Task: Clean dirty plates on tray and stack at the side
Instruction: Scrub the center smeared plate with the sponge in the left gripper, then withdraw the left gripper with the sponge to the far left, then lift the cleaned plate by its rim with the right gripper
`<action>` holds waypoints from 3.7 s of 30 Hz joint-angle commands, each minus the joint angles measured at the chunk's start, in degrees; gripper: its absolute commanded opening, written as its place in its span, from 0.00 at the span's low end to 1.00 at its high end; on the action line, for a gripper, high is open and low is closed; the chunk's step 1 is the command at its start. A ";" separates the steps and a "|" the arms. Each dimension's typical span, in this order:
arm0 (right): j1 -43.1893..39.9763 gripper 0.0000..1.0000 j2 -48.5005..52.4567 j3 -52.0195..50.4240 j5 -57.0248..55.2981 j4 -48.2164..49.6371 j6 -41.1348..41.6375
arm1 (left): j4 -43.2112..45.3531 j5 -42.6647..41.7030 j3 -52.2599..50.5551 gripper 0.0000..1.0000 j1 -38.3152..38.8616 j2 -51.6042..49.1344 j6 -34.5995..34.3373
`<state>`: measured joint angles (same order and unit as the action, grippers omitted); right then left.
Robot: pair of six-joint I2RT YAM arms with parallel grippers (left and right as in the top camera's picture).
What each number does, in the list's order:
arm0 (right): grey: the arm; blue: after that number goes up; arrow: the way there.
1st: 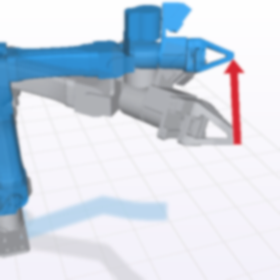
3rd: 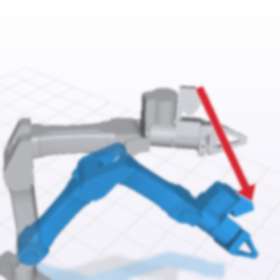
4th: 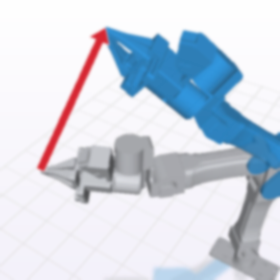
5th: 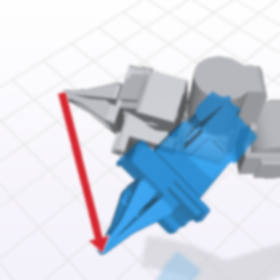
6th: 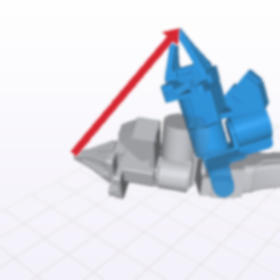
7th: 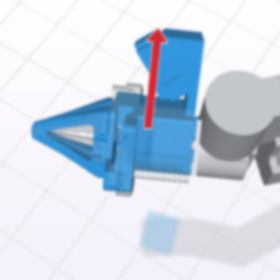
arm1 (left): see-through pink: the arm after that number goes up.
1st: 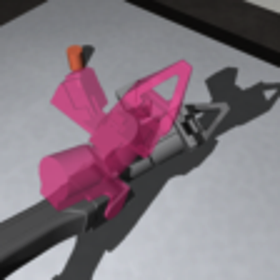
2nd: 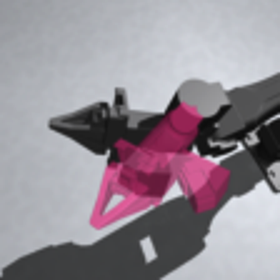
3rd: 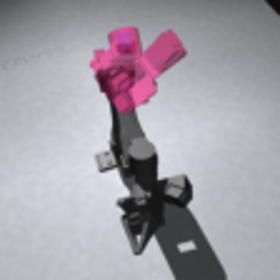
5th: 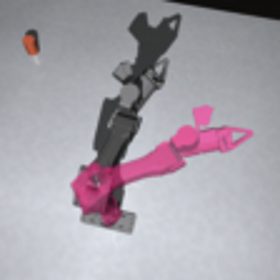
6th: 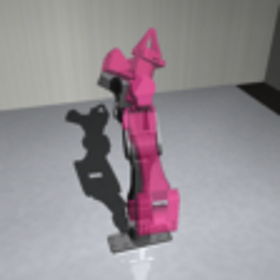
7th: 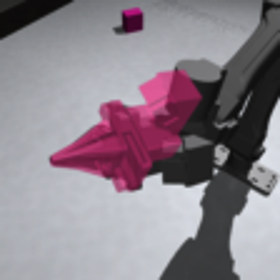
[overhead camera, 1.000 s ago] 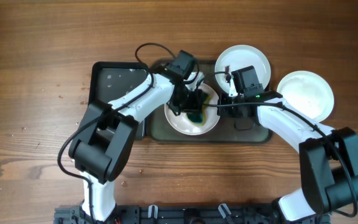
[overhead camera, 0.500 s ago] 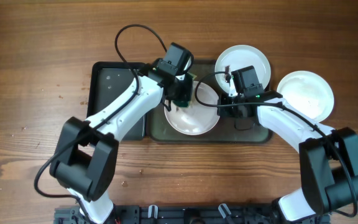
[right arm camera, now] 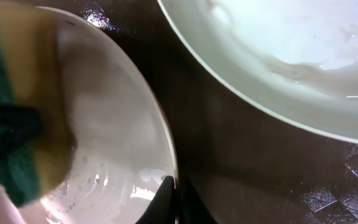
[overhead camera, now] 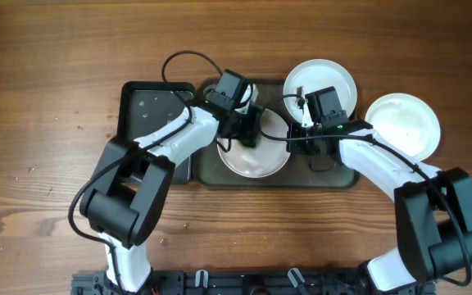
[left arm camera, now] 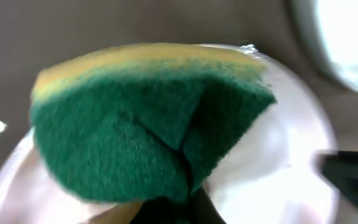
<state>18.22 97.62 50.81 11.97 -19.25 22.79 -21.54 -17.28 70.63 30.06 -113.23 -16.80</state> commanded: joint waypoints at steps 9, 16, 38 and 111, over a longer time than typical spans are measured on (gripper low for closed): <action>0.24 0.05 0.85 0.31 1.36 0.15 -0.74 | 0.63 -1.66 1.01 0.04 -0.02 8.52 0.17; 0.24 0.05 0.85 0.31 1.38 0.13 -0.76 | -9.05 5.92 0.42 0.04 0.02 10.71 4.85; 0.24 0.05 0.85 0.37 1.36 0.17 -0.72 | 10.25 -12.17 -2.38 0.04 -2.71 2.36 4.37; 24.68 0.04 -0.46 11.87 -28.92 19.93 17.57 | -27.04 10.03 -3.10 0.04 -36.94 33.73 -3.13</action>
<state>39.22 97.17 61.60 -3.07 -3.53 39.46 -48.60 -6.57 67.85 -6.72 -80.12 -19.66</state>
